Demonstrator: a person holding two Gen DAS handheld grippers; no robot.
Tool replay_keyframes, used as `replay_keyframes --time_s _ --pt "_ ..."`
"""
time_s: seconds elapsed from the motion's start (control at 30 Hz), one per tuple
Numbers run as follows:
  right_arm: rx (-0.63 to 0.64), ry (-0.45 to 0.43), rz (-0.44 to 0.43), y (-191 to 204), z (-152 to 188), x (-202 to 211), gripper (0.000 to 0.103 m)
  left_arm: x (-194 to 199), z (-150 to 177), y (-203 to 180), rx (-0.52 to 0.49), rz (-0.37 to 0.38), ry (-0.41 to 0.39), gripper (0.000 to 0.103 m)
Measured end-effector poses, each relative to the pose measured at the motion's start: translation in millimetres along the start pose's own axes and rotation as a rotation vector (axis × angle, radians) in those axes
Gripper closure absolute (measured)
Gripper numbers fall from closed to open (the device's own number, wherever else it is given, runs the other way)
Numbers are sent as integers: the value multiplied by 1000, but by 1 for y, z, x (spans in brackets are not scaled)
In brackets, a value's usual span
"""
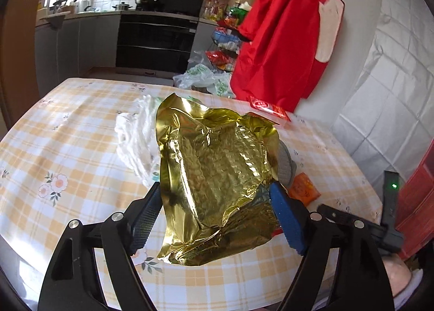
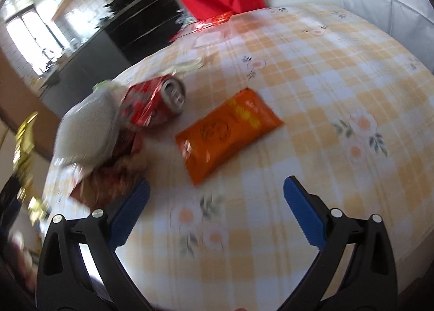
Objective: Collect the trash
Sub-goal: 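Grasp the gold foil bag with the left gripper, then grasp the orange snack bag with the right gripper while the left holds the gold bag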
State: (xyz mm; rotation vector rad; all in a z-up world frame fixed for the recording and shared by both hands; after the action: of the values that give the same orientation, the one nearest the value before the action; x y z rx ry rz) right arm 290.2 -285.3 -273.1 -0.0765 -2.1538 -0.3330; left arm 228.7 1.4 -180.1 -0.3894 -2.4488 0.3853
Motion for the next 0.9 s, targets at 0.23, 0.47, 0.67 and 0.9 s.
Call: replay_keyframes --time_s 0.23,0.47,0.67,0.9 --pt "41 -14 235 30 -46 -47 6 25 5 22 39 -23 -36 25" --pt "186 14 331 50 -57 -77 6 39 10 41 70 -37 -41 25" --pt "366 28 360 53 -40 -72 6 38 14 42 80 -18 -37 25" --pt "439 83 320 22 -24 -52 6 34 20 35 80 14 -22 25"
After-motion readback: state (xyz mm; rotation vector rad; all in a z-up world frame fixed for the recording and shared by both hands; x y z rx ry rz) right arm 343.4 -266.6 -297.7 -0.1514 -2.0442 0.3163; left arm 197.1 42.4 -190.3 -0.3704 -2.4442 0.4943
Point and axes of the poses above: each gripper's, at about its wrist camera, not at the fingertips, and x roughly against the way its jaws point, y to its left, z to its underside, the point moved 1 cm from there along -x, roughly the way its jaws point, and after that the axes turned 10 degrees about z, right-handed, at the moved point
